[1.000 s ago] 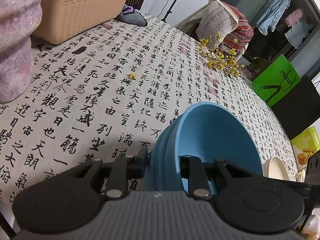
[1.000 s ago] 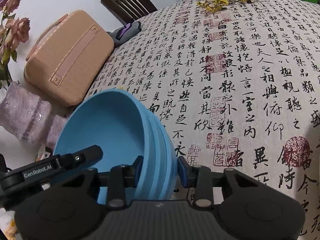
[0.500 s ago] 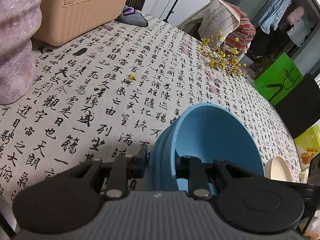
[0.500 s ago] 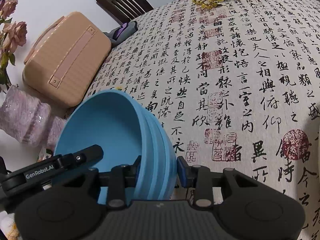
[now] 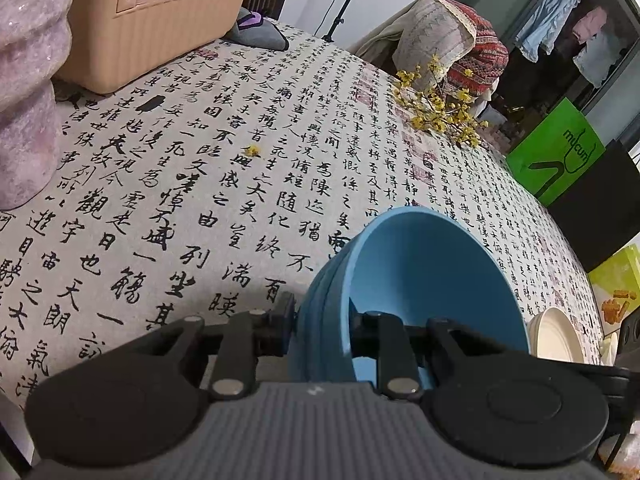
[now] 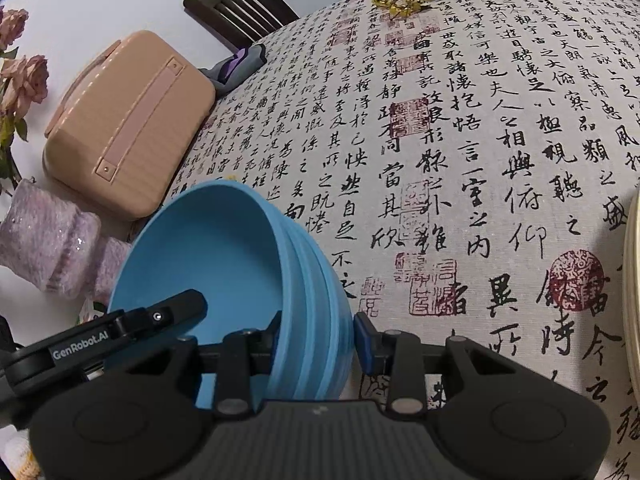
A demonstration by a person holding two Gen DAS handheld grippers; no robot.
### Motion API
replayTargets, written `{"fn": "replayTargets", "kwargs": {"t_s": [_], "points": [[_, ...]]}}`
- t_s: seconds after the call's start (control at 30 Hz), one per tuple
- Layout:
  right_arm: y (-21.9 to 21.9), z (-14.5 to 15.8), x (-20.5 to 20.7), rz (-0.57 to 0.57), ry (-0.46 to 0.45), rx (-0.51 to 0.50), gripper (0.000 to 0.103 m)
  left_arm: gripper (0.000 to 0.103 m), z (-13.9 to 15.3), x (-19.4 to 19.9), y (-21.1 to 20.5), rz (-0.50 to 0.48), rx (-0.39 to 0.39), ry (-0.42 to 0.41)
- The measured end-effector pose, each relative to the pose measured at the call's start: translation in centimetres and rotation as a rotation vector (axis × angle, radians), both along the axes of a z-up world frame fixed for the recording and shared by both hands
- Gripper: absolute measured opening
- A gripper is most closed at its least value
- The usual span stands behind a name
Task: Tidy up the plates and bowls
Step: 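Lift and carry the bowl stack with both grippers toward the cream plates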
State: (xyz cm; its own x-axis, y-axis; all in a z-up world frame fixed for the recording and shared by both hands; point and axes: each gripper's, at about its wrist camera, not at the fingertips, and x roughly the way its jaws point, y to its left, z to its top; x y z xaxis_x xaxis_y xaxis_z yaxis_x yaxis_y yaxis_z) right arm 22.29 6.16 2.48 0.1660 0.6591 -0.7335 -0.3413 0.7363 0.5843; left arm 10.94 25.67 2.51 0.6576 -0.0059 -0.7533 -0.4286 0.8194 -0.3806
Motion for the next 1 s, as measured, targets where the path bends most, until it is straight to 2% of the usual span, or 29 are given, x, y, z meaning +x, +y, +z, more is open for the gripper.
{"fn": "replayTargets", "kwargs": {"t_s": [0.83,0.87,1.0], "points": [[-4.6,1.9,0.1,-0.042,-0.031,0.010,0.034,0.023,1.6,1.3,-4.0,-0.042,0.016,-0.037],[-4.8,2.0,0.1,-0.045,-0.043,-0.022,0.034,0.023,1.7,1.3,-4.1,-0.044,0.017,-0.039],[-5.5,2.4,0.2,-0.052,-0.047,-0.022,0.034,0.023,2.1,1.6,-4.9,-0.051,0.022,-0.044]]}}
